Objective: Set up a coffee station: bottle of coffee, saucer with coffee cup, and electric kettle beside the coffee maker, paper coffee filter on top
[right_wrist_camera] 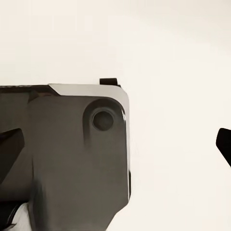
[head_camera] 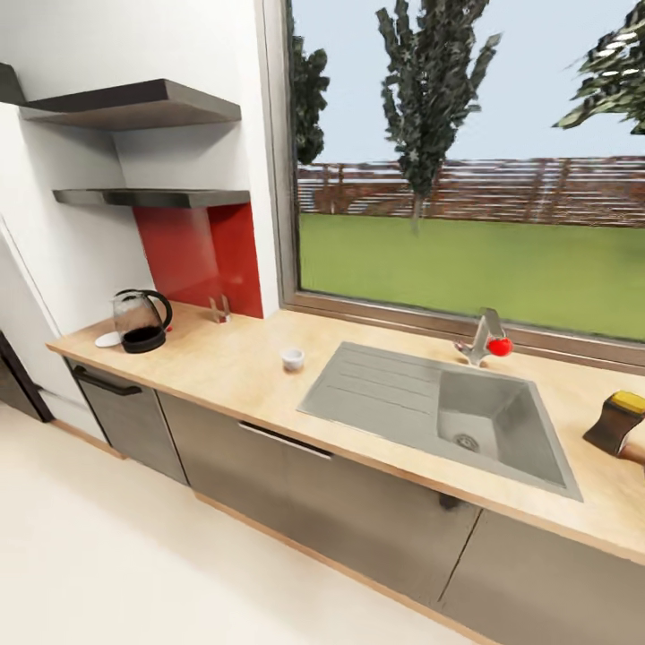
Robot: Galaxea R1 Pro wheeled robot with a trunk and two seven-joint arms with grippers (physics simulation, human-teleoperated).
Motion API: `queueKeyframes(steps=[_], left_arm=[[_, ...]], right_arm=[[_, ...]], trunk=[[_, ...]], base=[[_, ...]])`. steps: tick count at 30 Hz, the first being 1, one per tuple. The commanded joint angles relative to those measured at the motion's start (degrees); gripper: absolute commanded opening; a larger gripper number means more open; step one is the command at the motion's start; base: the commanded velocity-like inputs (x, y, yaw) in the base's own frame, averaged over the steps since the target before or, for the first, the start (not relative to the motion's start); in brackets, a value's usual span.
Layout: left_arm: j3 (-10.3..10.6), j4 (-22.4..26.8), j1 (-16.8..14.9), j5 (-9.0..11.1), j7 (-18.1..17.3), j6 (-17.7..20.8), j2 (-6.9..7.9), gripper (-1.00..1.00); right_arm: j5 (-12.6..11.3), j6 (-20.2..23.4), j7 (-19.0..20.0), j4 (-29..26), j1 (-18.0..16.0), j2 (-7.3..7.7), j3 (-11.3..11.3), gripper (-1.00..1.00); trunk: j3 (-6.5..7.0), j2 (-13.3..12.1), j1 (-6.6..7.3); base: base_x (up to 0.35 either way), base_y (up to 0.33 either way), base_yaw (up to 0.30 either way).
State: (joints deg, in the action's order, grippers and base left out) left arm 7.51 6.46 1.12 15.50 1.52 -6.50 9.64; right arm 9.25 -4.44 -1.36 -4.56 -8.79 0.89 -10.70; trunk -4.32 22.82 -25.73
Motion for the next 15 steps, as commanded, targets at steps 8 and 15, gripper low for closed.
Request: queueKeyframes(steps=[8, 15], left_arm=[[0.48, 0.13, 0.03, 0.49, 0.15, -0.09, -0.55, 1.00], [0.48, 0.13, 0.03, 0.49, 0.15, -0.09, -0.59, 1.00]], right_arm=[[0.60, -0.22, -0.14, 0.08, -0.05, -0.01, -0.47, 1.00], [0.60, -0.22, -0.14, 0.08, -0.05, -0.01, -0.47, 1.00]], trunk=[[-0.54, 0.10, -0.05], [-0.92, 0.10, -0.05]], base=[[0.230, 0.263, 0.235], [0.194, 0.291, 0.235]])
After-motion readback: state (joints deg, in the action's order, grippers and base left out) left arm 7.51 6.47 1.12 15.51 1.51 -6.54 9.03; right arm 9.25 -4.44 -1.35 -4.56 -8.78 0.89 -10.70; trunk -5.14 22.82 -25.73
